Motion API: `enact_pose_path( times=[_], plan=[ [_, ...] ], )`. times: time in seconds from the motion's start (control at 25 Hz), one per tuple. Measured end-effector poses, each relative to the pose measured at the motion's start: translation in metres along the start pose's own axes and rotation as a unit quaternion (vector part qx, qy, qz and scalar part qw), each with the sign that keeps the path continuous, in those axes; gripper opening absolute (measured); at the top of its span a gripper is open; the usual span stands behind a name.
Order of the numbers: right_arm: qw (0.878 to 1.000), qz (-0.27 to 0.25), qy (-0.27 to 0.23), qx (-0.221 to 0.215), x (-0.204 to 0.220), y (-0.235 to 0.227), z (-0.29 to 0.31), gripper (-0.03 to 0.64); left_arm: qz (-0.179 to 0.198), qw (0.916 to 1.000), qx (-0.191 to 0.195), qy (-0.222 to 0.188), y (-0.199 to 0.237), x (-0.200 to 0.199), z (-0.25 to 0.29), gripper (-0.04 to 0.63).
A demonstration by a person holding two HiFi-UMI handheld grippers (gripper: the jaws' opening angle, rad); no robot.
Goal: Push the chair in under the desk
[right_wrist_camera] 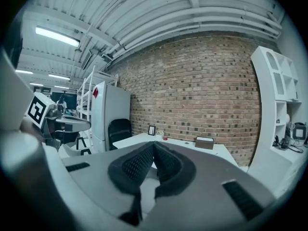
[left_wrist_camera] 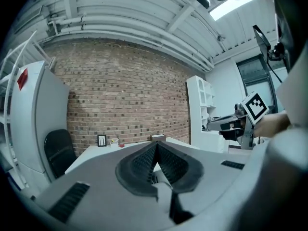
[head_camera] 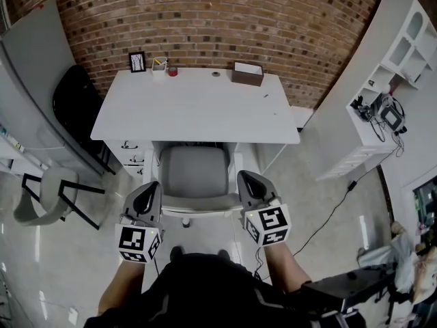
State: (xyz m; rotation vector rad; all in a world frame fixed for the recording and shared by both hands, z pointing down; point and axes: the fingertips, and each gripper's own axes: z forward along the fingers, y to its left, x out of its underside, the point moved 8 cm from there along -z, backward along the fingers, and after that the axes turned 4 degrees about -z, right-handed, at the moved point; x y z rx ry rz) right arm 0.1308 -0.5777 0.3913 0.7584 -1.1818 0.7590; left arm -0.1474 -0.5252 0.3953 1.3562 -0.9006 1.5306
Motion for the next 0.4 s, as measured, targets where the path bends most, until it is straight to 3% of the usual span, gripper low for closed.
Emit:
enact_pose_path(
  times=[0.4],
  plan=[
    [1.0, 0.0, 0.001, 0.004, -0.0024, 0.0071, -0.0037, 0.008, -0.014, 0.9996, 0.024, 0.002, 0.0015, 0.0021, -0.0077, 0.008]
  ],
)
